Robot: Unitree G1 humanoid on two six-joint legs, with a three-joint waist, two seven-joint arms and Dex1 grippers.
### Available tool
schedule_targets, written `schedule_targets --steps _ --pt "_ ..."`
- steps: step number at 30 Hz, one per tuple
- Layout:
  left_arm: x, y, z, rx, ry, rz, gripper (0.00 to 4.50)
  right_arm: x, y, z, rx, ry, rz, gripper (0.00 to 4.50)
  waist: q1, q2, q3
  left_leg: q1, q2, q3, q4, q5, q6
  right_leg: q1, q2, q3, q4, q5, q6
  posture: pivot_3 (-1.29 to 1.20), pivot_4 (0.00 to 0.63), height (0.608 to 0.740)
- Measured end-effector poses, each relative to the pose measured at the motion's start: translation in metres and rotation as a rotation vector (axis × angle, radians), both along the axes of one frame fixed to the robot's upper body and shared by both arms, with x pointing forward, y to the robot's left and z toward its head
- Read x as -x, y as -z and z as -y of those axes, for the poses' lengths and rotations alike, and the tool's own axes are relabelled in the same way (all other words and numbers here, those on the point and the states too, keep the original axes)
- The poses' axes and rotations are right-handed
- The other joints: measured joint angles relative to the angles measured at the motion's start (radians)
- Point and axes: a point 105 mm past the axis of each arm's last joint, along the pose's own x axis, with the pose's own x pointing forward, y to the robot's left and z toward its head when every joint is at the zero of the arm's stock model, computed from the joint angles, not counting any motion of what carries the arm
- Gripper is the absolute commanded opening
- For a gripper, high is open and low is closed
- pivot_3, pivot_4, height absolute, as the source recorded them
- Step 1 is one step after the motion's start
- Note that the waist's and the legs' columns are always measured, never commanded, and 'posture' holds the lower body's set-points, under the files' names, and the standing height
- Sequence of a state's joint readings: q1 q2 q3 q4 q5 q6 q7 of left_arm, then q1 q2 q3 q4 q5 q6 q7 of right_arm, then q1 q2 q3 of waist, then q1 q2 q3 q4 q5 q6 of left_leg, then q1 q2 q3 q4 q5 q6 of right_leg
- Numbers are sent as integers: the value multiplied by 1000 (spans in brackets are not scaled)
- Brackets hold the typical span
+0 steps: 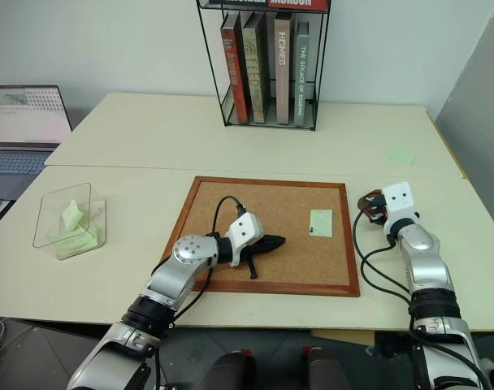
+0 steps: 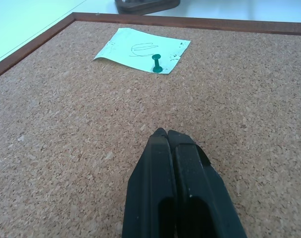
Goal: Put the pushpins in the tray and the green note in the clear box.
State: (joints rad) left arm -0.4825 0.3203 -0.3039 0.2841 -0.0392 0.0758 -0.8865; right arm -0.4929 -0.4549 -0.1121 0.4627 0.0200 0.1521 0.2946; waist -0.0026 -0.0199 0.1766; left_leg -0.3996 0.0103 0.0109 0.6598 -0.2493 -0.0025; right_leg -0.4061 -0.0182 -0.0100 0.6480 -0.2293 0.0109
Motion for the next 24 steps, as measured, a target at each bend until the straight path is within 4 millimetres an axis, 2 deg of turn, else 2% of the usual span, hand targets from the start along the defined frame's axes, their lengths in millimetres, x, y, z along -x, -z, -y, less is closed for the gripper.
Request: schedule_targets --steps 8,11,16,19,24 --pt "0 0 -1 -3 -1 1 0 0 1 3 5 22 -5 3936 0 0 0 0 0 0 0 0 0 0 0 0 0 0 0 0 150 740" --pt "0 0 -1 -3 -1 2 0 0 -11 -2 -32 10 57 4418 0 0 0 0 0 0 0 0 0 0 0 0 0 0 0 0 150 740" --pt "0 0 0 -4 2 3 0 3 -36 -8 -49 -21 184 4418 0 0 0 0 0 0 0 0 0 0 0 0 0 0 0 0 150 740" --pt "0 0 1 -3 4 4 0 14 -36 -14 -94 -68 201 4418 0 0 0 0 0 0 0 0 0 0 0 0 0 0 0 0 150 740" --pt "0 1 -1 -5 0 3 0 53 -8 -79 -203 -402 65 4418 0 1 -1 0 1 -1 0 0 0 0 0 -1 0 0 0 0 150 740"
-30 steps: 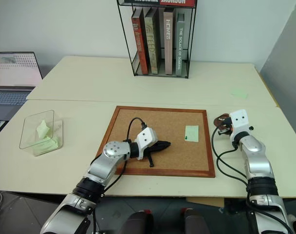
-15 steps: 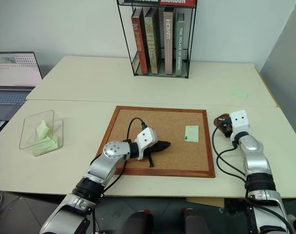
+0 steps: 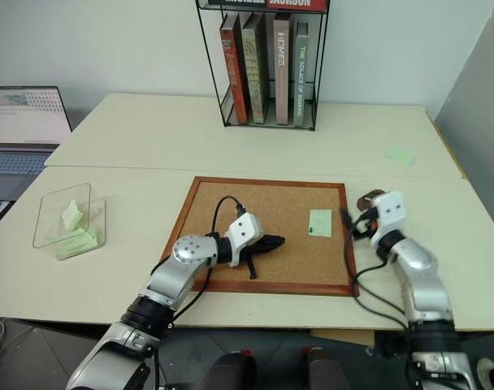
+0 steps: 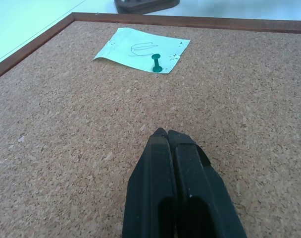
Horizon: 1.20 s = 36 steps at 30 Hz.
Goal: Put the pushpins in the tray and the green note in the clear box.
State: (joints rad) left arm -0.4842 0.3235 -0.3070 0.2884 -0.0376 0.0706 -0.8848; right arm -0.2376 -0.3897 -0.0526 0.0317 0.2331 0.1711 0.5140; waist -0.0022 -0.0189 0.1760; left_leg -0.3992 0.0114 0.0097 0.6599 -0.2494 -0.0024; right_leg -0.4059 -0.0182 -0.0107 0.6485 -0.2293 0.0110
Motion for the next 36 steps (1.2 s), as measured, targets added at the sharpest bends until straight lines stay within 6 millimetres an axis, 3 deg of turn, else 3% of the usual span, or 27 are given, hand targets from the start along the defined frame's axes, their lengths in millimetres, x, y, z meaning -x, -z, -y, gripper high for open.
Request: schedule_targets --steps 5,10,14,22,32,36 --pt "0 0 0 0 1 1 0 16 4 -33 -7 -144 -34 4418 0 0 0 0 0 0 1 0 0 0 0 0 0 0 0 0 150 740" --pt "0 0 1 1 7 3 0 18 18 -43 26 -169 -74 4418 0 0 0 0 0 0 1 0 0 0 0 -1 0 0 0 0 150 740" --pt "0 1 1 1 5 2 0 14 24 -44 33 -157 -92 3904 0 0 0 0 0 0 1 0 0 0 0 0 0 0 0 0 150 740" --pt "0 0 1 1 7 2 0 2 28 -46 61 -128 -84 2247 0 0 0 0 0 0 1 0 0 0 0 0 0 0 0 0 150 740" --pt "0 1 0 0 6 3 0 4 30 -54 69 -156 -79 142 0 0 0 0 0 0 1 0 0 0 0 0 0 0 0 0 150 740" --pt "0 1 0 0 6 3 0 6 30 -56 65 -164 -75 12 0 0 0 0 0 0 1 0 0 0 0 0 0 0 0 0 150 740"
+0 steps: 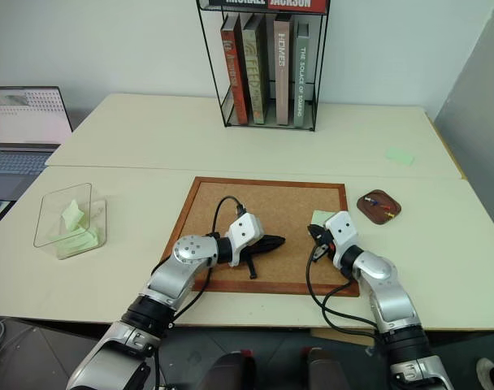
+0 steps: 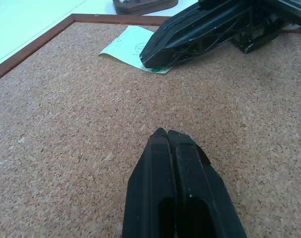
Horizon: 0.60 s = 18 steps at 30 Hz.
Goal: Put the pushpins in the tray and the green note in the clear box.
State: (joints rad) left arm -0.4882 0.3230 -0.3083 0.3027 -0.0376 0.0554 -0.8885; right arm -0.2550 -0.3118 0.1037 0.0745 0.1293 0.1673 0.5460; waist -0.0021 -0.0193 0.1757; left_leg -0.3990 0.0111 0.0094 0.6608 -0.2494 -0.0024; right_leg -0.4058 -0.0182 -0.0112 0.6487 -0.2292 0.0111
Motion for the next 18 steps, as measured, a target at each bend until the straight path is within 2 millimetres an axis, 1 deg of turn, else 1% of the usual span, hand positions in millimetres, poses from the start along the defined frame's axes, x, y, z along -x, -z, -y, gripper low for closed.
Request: schedule_targets --steps 3,7,10,14,18 --pt "0 0 -1 -2 2 -1 0 4 -9 -1 4 -15 31 12 0 0 0 0 0 0 0 0 0 0 0 0 0 0 0 0 150 740" --pt "0 1 -1 -4 1 -2 0 11 -36 -11 -5 -72 119 12 0 0 0 0 0 0 0 0 0 0 0 0 0 0 0 0 150 740" --pt "0 0 -1 -3 3 -2 0 14 -48 -15 -7 -94 147 12 0 0 0 0 0 0 0 0 0 0 0 0 0 0 0 0 150 740" --pt "-3 -2 -1 15 -5 -11 0 15 -56 -16 -2 -111 157 12 0 0 0 0 0 0 0 0 0 0 0 0 0 0 0 0 150 740" --pt "-6 -7 -1 50 -23 -60 0 15 -61 -15 12 -120 172 12 1 -1 1 -1 0 0 0 0 0 -1 0 -1 0 0 0 0 150 740"
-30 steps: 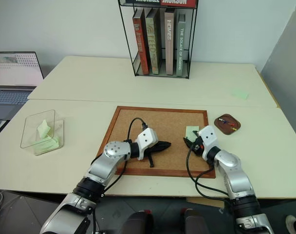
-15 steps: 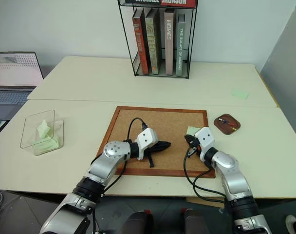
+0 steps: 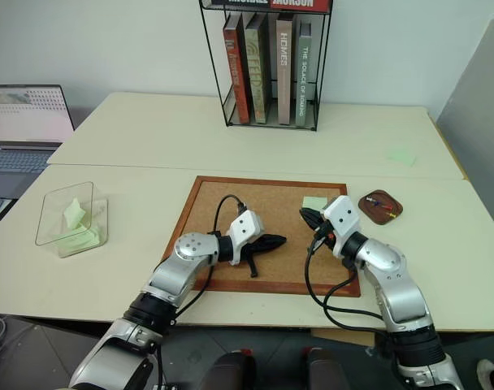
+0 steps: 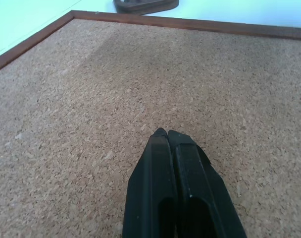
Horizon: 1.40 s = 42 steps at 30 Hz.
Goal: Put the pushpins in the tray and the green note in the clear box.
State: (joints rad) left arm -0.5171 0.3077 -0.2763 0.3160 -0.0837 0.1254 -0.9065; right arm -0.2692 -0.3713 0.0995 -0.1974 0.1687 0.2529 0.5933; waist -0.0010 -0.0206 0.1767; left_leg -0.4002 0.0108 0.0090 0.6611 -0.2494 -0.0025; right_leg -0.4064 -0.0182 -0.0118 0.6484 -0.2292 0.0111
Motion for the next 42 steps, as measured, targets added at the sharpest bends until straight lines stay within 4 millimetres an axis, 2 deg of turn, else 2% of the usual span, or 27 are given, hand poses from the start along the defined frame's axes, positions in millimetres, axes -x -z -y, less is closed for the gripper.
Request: schedule_targets --steps 2,3,7,8,10,18,23,31,37,40,42 --pt "-5 -8 -4 37 -29 -27 0 0 -1 0 4 -2 5 12 -1 -1 1 -1 0 0 0 0 0 -1 0 0 0 0 0 0 150 740" --pt "-8 -15 -5 56 -41 -33 396 -1 -2 0 7 -4 9 0 -1 -1 1 -1 0 0 0 0 0 -1 0 0 0 0 0 0 150 740" --pt "-16 -49 -9 158 -69 -27 1057 -2 -7 0 35 -7 41 0 -1 -1 1 -2 0 0 -1 0 0 -1 0 0 -1 0 0 0 150 740" --pt "-15 -57 -11 189 -74 -35 1364 -1 -7 -1 56 -14 57 0 -1 -1 1 -2 0 0 -1 0 0 -1 0 0 -1 0 0 0 150 740" --pt "-14 -64 -14 219 -80 -61 1651 1 -7 -3 103 -28 94 0 -1 -1 1 -2 0 0 -1 0 0 -1 0 1 -1 0 0 0 150 740" --pt "-4 -62 -26 326 -118 -265 3317 4 1 -6 301 -82 255 0 -2 -2 2 -1 0 0 0 0 0 -1 0 0 0 0 0 0 150 740" --pt "-3 -72 -13 547 -138 -436 4221 8 3 -12 444 -155 390 0 -1 -4 3 -1 -1 0 0 0 0 -1 0 1 -1 0 0 0 150 740" --pt "8 -76 6 655 -75 -612 4221 12 6 -18 487 -203 452 0 -1 -5 3 -1 -1 0 0 0 -1 -1 0 1 0 0 0 0 150 740" --pt "1 -78 16 674 -81 -621 4221 13 6 -21 486 -207 459 0 -1 -5 3 0 -1 0 0 0 -1 0 0 1 0 0 0 0 150 740" --pt "-2 -73 17 669 -100 -633 4221 13 6 -21 488 -207 460 0 -1 -5 3 0 -1 0 0 0 -1 0 0 1 0 0 0 0 150 740" --pt "-4 -73 17 674 -105 -628 3965 13 6 -22 485 -207 460 0 -1 -5 3 0 -1 0 0 0 -1 0 0 1 0 0 0 0 150 740"
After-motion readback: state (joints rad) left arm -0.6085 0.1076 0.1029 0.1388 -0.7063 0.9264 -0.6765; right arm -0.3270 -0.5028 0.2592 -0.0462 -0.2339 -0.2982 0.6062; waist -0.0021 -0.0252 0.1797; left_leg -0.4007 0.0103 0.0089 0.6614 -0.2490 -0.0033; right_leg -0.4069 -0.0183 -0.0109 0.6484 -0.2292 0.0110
